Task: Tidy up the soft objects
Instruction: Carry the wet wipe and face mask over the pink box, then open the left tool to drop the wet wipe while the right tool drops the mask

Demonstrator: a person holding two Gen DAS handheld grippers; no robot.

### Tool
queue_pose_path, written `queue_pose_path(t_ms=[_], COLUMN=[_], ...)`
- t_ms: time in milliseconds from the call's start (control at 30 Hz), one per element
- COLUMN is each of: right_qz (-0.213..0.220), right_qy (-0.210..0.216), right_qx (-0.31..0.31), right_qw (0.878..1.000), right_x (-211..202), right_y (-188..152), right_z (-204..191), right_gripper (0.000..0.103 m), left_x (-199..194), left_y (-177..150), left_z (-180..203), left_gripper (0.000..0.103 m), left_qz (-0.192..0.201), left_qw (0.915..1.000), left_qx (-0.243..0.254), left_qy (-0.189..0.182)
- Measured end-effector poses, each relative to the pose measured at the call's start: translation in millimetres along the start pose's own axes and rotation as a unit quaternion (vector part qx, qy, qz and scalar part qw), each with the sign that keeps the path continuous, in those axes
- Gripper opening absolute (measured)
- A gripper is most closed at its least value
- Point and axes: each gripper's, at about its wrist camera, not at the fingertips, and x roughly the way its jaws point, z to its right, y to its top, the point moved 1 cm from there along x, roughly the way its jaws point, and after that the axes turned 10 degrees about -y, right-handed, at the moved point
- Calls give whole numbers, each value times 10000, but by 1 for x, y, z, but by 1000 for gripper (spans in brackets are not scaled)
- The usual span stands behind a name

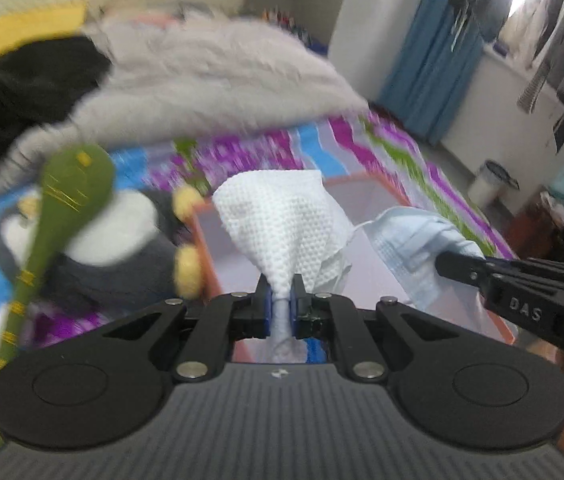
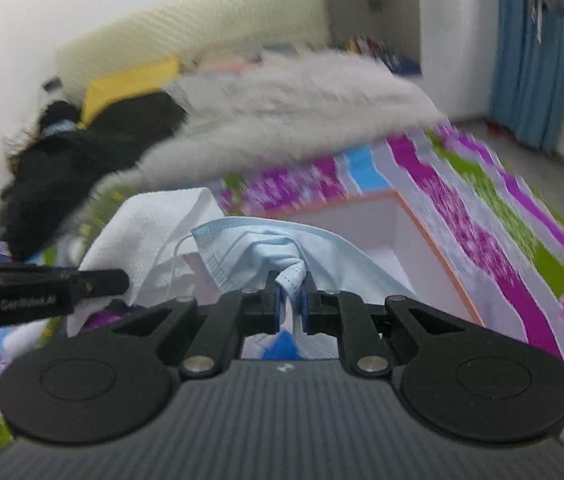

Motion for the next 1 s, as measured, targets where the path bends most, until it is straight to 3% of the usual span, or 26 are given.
queue_pose_path(t_ms=[267, 500, 667, 867, 933, 967, 1000], right_qz=[-935, -1657, -1856, -1928, -1963, -1956, -1946], right_qy=[-262, -419, -356, -316, -344, -355, -338], right_qx=[30, 127, 124, 102, 126, 161, 222], right_qw=[9953, 9852, 9819, 9807, 9799, 9799, 9800], right_x=[67, 121, 138, 145, 146, 145, 143], right_y=[-17, -32, -42, -51, -53, -52, -51], right_z=[26, 35, 39, 41, 44, 45, 47], right_gripper=[14, 15, 15, 18, 26, 33, 43], left_x=[88, 137, 156, 159, 159, 157, 154], left_y=[13, 19, 14, 11, 11, 12, 12], left_z=[-16, -20, -25, -28, -27, -26, -25], left_gripper=[10, 10, 11, 12, 30, 51, 62], left_qz=[-896, -1290, -1548, -1509, -1504, -1494, -1438], left_qw=[9954, 9902, 9861, 9863, 9865, 9869, 9878], left_qx=[-311, -389, -446, -476, -400, -371, -351], left_qy=[156, 365, 400, 457, 505, 484, 493])
